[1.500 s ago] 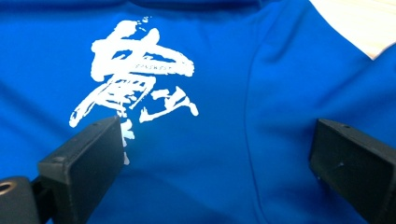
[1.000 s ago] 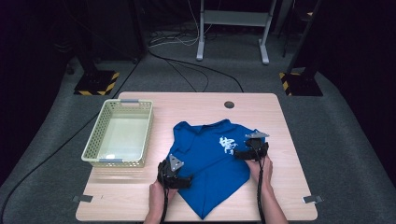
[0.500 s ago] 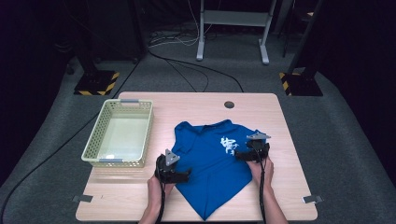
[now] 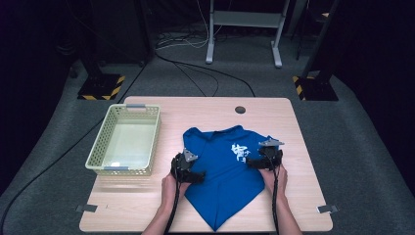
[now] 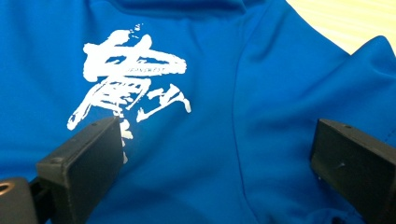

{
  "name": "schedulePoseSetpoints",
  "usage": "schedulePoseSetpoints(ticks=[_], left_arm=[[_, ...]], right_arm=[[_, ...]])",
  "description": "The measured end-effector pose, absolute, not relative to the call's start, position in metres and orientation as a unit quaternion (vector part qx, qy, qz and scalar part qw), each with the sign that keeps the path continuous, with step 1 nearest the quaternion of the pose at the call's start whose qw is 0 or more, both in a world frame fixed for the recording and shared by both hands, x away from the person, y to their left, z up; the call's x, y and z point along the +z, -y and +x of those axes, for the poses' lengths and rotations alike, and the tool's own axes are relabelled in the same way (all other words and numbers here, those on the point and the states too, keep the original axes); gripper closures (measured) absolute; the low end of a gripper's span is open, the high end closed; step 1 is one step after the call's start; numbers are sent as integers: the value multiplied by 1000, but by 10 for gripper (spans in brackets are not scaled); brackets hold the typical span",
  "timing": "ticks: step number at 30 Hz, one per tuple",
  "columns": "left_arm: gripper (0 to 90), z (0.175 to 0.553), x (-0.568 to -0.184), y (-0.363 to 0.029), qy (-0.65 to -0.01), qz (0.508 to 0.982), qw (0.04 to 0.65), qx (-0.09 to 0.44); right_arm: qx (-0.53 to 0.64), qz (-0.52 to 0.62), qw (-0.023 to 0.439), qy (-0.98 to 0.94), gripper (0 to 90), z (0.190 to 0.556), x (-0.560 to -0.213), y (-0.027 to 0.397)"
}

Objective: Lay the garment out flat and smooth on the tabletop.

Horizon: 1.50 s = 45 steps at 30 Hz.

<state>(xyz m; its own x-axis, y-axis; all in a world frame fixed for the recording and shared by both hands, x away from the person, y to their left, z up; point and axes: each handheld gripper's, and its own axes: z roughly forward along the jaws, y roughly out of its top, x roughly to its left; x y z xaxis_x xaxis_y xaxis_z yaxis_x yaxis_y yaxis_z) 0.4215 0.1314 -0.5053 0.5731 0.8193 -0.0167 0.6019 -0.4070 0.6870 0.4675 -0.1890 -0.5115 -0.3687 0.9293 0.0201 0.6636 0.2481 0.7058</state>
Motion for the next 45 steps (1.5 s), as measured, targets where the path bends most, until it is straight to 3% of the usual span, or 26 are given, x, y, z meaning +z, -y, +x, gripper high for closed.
schedulePoseSetpoints(ticks=[13,18,23,29,41,45], left_arm=[[141,408,-507,-121,-441,810,343,180],[142,412,-494,-125,-450,785,384,183],[156,439,-473,-117,-448,785,382,191],[167,478,-476,-105,-465,797,347,169],[411,507,-493,-91,-476,814,294,153],[539,508,-492,-94,-477,815,290,159]], right_arm=[[323,511,202,-770,19,465,-511,207],[323,514,204,-768,17,465,-511,211],[322,516,205,-767,16,465,-511,210],[322,517,206,-766,16,466,-512,211],[322,518,207,-765,20,466,-511,211],[322,521,207,-763,24,466,-511,211]])
